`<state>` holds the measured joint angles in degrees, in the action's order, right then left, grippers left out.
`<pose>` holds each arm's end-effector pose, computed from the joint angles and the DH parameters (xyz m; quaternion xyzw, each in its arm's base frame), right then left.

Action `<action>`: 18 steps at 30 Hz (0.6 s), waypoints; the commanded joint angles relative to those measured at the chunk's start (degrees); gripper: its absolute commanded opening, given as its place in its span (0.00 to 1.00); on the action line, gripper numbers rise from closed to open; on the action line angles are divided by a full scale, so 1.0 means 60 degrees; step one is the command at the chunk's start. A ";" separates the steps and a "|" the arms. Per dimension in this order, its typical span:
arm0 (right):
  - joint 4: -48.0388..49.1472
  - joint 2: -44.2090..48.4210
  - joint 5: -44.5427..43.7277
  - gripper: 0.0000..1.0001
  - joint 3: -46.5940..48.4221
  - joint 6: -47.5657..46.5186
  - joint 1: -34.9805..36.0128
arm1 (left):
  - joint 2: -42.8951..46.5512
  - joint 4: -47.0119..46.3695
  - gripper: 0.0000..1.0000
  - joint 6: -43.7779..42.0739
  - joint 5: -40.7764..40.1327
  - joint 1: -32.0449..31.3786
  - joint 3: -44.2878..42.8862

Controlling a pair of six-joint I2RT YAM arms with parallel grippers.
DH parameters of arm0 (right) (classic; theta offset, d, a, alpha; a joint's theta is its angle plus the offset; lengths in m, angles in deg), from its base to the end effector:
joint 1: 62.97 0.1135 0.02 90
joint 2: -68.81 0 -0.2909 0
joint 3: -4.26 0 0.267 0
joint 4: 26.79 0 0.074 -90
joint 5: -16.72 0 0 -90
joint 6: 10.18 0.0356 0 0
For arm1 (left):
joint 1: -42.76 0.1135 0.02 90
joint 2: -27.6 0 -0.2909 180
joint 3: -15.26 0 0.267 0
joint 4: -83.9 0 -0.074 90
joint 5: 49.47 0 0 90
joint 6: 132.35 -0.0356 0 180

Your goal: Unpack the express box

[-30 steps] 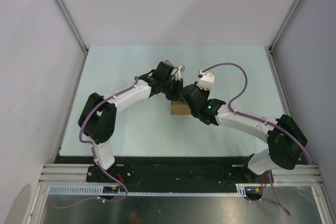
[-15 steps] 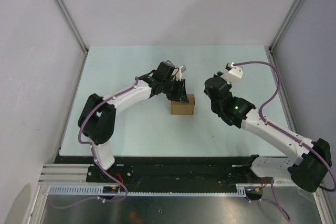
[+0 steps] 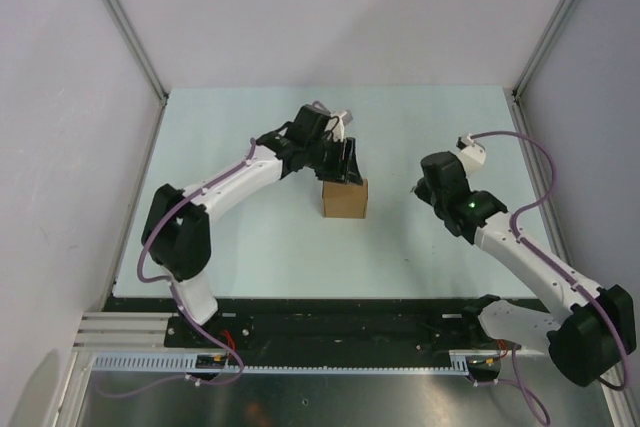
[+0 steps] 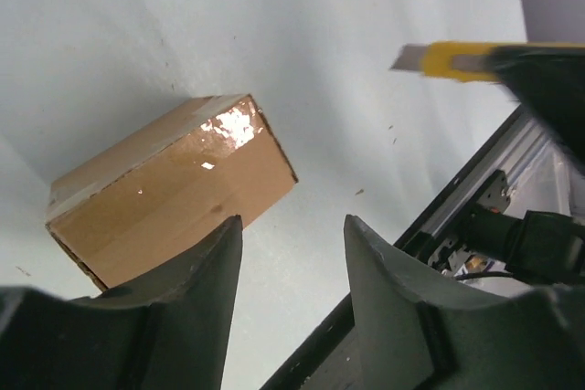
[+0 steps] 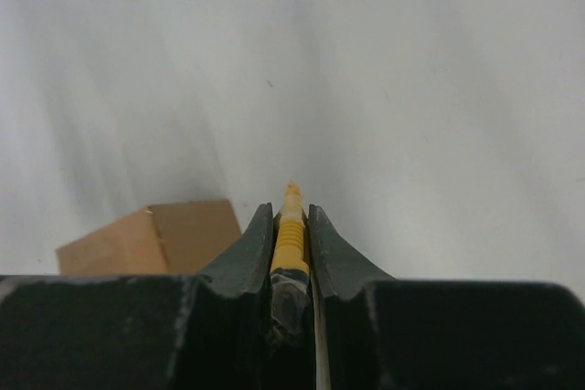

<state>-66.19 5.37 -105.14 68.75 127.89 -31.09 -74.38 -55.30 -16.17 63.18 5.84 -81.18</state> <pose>0.2126 0.1101 0.3139 0.2403 0.8401 0.0798 0.4797 0.3275 -0.2632 0.2950 0.1579 0.8994 -0.3461 0.2153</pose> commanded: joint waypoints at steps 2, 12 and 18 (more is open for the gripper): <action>0.0856 -0.0250 0.3387 0.00 -0.1257 -0.0073 -0.1414 | 0.1086 0.0052 0.56 0.0164 -0.0303 0.0134 -0.0388; 0.3141 -0.2577 0.7445 0.00 -0.2081 0.0147 -0.2939 | 0.2053 0.0038 0.64 0.0105 -0.1578 0.0631 0.0418; 0.3772 -0.3576 0.8325 0.09 -0.2081 0.0176 -0.3423 | 0.2551 0.0052 0.65 0.0208 -0.1827 0.0939 0.1004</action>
<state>-47.77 -12.46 -62.15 56.18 128.27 -51.03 -63.06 -55.08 -15.78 54.40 10.43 -77.05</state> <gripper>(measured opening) 0.171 0.645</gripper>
